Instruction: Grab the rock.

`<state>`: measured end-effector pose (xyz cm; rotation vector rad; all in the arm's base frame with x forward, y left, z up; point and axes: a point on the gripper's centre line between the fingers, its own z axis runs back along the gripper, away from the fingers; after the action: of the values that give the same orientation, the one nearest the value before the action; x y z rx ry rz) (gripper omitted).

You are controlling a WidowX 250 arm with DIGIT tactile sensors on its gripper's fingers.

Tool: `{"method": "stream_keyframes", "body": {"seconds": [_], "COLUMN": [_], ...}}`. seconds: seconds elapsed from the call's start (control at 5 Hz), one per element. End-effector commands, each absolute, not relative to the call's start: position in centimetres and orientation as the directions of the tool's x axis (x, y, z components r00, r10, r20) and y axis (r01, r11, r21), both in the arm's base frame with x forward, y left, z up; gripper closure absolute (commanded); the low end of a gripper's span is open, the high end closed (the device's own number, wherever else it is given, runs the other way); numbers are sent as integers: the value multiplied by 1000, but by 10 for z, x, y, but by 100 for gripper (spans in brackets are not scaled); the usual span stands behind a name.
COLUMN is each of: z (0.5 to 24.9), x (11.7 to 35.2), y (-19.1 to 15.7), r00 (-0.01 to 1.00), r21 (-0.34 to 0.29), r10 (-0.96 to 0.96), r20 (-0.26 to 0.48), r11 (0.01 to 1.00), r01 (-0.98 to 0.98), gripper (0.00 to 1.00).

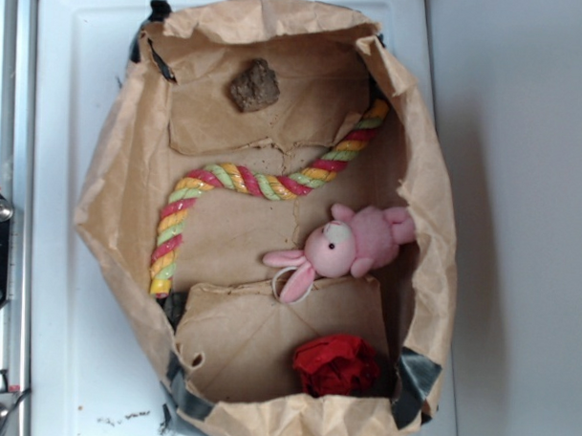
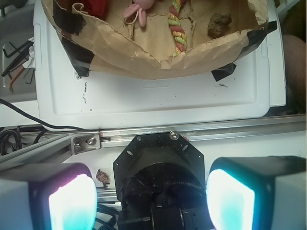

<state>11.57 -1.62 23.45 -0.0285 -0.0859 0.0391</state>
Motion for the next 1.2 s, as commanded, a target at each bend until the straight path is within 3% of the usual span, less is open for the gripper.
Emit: {"method": "stream_keyframes", "body": {"seconds": [0.0, 0.4, 1.0], "z": [234, 225, 192], "x": [116, 166, 231], "y": [-16, -24, 0], "r00": [996, 981, 883], "r21": [-30, -14, -37], "r10": [40, 163, 431], "r20": [85, 110, 187], "r11": [999, 987, 901], "r01": [-38, -162, -432], "gripper": [0, 0, 0]}}
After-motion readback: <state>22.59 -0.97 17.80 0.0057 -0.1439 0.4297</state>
